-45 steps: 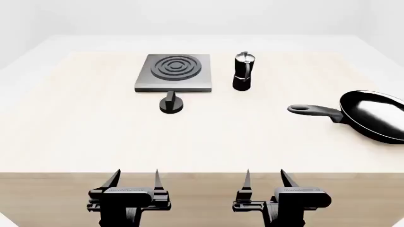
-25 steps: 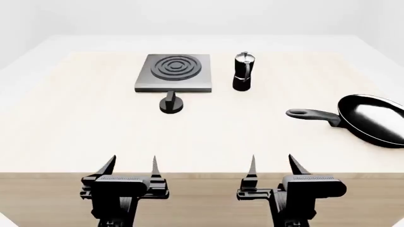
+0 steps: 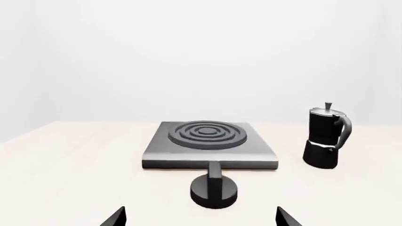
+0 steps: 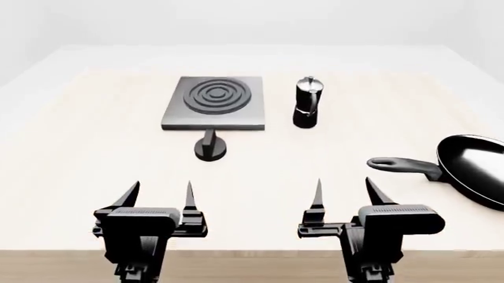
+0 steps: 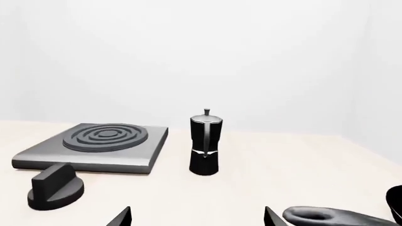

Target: Put the frying pan on the stove.

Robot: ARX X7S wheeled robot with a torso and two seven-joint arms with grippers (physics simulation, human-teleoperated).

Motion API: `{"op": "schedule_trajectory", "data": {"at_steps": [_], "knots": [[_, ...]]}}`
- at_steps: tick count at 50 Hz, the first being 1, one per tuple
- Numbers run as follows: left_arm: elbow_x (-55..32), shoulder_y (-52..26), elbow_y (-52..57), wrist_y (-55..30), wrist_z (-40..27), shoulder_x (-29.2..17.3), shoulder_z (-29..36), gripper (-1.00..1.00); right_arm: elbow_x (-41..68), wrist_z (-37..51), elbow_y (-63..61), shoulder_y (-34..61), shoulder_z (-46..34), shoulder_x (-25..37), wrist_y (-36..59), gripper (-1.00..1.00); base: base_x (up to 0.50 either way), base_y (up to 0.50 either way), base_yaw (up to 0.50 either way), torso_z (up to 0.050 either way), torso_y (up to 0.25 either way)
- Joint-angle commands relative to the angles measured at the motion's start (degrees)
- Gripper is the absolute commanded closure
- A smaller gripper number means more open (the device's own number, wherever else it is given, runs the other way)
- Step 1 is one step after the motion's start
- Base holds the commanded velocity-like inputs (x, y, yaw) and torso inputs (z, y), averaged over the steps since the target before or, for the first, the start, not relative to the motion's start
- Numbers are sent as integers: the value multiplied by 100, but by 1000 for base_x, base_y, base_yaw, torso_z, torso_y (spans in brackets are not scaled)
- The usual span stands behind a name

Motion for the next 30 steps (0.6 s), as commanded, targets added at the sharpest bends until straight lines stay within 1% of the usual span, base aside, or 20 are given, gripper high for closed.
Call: {"op": "schedule_trajectory", "data": {"at_steps": [1,30], "knots": [[-160,23,117,-45,-76,-84,44,-100,69,96,-162,39,-79,87,130,-100,316,0,0,0,0],[-335,76,102,43,-230,-253,181,-100,224,264,-122,112,-230,226,170,-100,320,0,0,0,0]]}}
